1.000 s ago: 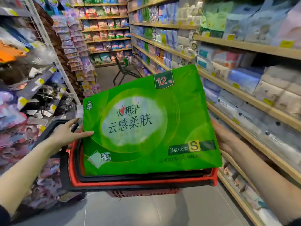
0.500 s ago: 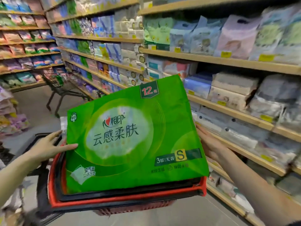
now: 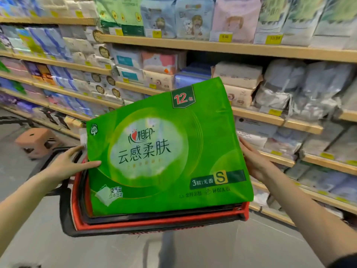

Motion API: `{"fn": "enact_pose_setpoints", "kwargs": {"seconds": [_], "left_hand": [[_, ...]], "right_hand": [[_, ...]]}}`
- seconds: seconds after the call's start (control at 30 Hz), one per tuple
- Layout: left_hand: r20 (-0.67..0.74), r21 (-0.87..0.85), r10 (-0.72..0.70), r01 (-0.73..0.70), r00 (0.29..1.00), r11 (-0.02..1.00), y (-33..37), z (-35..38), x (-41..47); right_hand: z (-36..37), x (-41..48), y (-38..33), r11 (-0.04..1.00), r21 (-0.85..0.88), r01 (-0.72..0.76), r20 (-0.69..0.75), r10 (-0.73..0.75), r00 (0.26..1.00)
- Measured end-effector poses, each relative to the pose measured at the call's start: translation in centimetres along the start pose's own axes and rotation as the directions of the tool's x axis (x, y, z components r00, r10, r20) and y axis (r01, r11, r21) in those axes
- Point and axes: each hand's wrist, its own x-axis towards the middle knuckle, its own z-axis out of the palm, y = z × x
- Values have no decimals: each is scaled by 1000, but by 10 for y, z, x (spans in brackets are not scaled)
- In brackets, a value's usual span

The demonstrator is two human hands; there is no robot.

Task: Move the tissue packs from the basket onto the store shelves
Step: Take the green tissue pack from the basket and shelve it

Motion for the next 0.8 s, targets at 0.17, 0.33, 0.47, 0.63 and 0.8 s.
{"fn": "enact_pose_setpoints", "kwargs": {"seconds": [0.17, 0.33, 0.47, 0.63, 0.8], "left_hand": [[125, 40, 47, -52, 991, 998, 0, 27, 85], [330, 23, 64, -75, 942, 997, -1, 50, 159], [400, 56, 110, -145, 910, 988, -6, 71, 211], [493, 75, 98, -154, 865, 985, -26, 112, 263], [568, 123, 2, -88, 823, 989, -69, 162, 306]], "right_hand": [[-11, 3, 17, 999, 44, 2, -177, 6, 984], [-11, 5, 42, 992, 124, 8, -330, 33, 943], [-5, 11, 69, 986, 169, -7, -405, 77, 911], [7, 18, 115, 974, 208, -94, -485, 186, 855], [-1, 43, 173, 954, 255, -159, -465, 266, 845]]}}
